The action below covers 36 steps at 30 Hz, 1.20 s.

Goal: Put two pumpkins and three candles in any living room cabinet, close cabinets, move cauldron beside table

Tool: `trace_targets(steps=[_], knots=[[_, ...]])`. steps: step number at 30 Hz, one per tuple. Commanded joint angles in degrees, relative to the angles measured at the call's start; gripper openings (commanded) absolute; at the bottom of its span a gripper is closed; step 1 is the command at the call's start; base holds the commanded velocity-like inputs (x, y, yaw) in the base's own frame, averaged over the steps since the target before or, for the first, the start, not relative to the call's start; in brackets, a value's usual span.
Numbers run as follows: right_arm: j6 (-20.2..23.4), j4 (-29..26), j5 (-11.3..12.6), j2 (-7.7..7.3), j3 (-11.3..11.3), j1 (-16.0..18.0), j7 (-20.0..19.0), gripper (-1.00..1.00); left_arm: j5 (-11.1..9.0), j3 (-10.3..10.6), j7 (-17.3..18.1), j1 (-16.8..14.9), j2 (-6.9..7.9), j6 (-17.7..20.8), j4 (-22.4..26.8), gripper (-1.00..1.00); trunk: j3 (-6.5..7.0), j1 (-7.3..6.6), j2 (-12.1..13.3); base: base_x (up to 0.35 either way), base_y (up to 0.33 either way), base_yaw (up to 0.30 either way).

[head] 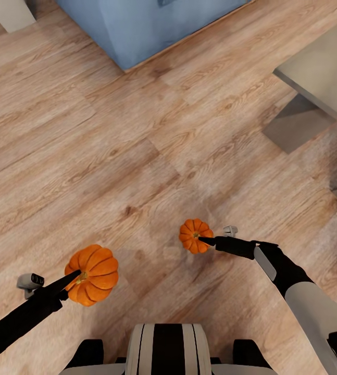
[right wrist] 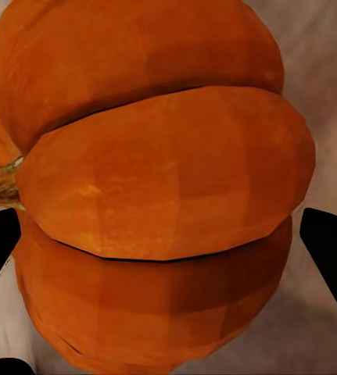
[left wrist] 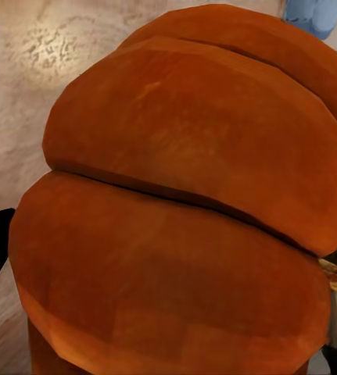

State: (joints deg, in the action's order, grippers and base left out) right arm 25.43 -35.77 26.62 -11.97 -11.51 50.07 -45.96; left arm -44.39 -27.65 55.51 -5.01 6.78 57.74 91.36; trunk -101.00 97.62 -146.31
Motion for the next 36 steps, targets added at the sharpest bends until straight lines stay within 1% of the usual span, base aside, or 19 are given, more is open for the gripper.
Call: trace_targets(steps=[1, 13, 15, 17, 18, 19, 20, 21, 22, 23, 24, 26, 27, 28, 29, 30, 32, 34, 36], knots=[[0.41, -0.08, 0.45, -0.07, -0.27, 0.0, 0.11, -1.0, 0.18, -0.04, 0.07, 0.02, 0.0, -0.04, -0.04, -1.0, 0.2, -0.03, 0.0, 0.0, 0.0, 0.0], [0.41, -0.71, 0.5, -0.07, -0.33, -0.21, -0.13, -1.0, 0.19, -0.04, -1.4, 0.09, -0.09, -0.34, -0.14, -1.0, 2.86, -0.34, 0.16, 0.0, 0.0, 0.0], [0.47, -2.99, 0.53, -0.09, -0.54, -0.41, -0.25, -1.0, 0.44, -0.04, -1.47, 0.09, -0.16, -0.39, -0.18, -1.0, 3.3, -0.39, 0.19, 0.0, 0.0, 0.0], [0.65, -9.81, 0.48, 0.0, -0.68, -1.05, 0.04, -1.0, 1.61, -0.07, -1.47, 0.09, -0.95, -0.41, -0.2, -1.0, 3.75, -0.44, 0.22, 0.0, 0.0, 0.0], [0.94, -11.66, 0.46, 0.06, -0.72, -1.47, 0.17, -1.0, 1.89, -0.1, -1.47, 0.09, -1.25, -0.42, -0.2, -1.0, 3.97, -0.47, 0.23, 0.0, 0.0, 0.0], [2.39, -15.12, 0.42, 0.38, -0.8, -2.37, 0.88, -1.0, 2.25, -0.22, -1.38, 0.09, -1.82, -0.42, -0.18, -1.0, 4.19, -0.49, 0.25, 0.0, 0.0, 0.0], [3.54, -16.63, 0.37, 0.64, -0.8, -2.75, 1.55, -1.0, 2.38, -0.32, -1.31, 0.09, -2.07, -0.44, -0.15, -1.0, 4.41, -0.52, 0.26, 0.0, 0.0, 0.0], [6.01, -19.51, 0.27, 1.25, -0.73, -3.37, 3.52, -1.0, 2.57, -0.52, -1.15, 0.19, -2.45, -0.6, -0.08, -1.0, 4.63, -0.55, 0.27, 0.0, 0.0, 0.0], [7.18, -21.0, 0.24, 1.58, -0.71, -3.69, 4.8, -1.0, 2.64, -0.65, -1.11, 0.36, -2.56, -0.76, -0.04, -1.0, 4.85, -0.57, 0.29, 0.0, 0.0, 0.0], [8.92, -23.92, 0.24, 2.26, -0.71, -4.55, 7.78, -1.0, 2.67, -1.21, -1.16, 0.92, -2.69, -1.19, 0.04, -1.0, 5.07, -0.6, 0.3, 0.0, 0.0, 0.0], [9.54, -25.34, 0.28, 2.6, -0.71, -5.14, 9.42, -1.0, 2.63, -1.73, -1.2, 1.21, -2.73, -1.44, 0.04, -1.0, 5.3, -0.62, 0.31, 0.0, 0.0, 0.0], [10.95, -32.14, 0.27, 3.91, -0.74, -8.51, 15.22, -1.0, 2.33, -4.45, -1.02, 1.94, -3.03, -2.41, 0.06, -1.0, 5.74, -0.67, 0.34, 0.0, 0.0, 0.0], [11.14, -34.23, 0.2, 4.15, -0.77, -9.79, 16.46, -1.0, 2.29, -4.92, -0.98, 2.04, -3.13, -2.57, 0.08, -1.0, 5.96, -0.7, 0.35, 0.0, 0.0, 0.0], [11.44, -39.0, 0.1, 4.5, -0.76, -12.81, 18.88, -1.0, 2.23, -5.6, -0.96, 2.19, -3.4, -2.91, 0.07, -1.0, 6.18, -0.73, 0.37, 0.0, 0.0, 0.0], [11.59, -41.63, 0.07, 4.62, -0.74, -14.44, 20.09, -1.0, 2.24, -5.82, -1.01, 2.25, -3.55, -3.05, 0.06, -1.0, 6.4, -0.75, 0.38, 0.0, 0.0, 0.0], [11.81, -46.87, -0.02, 4.67, -0.65, -17.63, 22.69, -1.0, 2.39, -6.08, -1.23, 2.32, -3.76, -3.25, 0.06, -1.0, 6.63, -0.78, 0.39, 0.0, 0.0, 0.0], [12.18, -51.78, -0.05, 4.58, -0.5, -21.79, 26.36, -1.0, 2.64, -6.24, -1.53, 2.39, -3.93, -3.38, 0.01, -1.0, 7.07, -0.83, 0.42, 0.0, 0.0, 0.0], [12.03, -54.22, -0.08, 4.49, -0.52, -24.58, 28.59, -1.0, 2.85, -6.44, -1.93, 2.49, -4.14, -3.44, -0.14, -1.0, 7.51, -0.88, 0.45, 0.0, 0.0, 0.0], [11.42, -55.73, -0.09, 4.2, -0.46, -27.11, 29.83, -1.0, 2.98, -6.7, -2.85, 3.7, -4.65, -3.56, -1.05, -1.0, 7.95, -0.93, 0.47, 0.0, 0.0, 0.0]])
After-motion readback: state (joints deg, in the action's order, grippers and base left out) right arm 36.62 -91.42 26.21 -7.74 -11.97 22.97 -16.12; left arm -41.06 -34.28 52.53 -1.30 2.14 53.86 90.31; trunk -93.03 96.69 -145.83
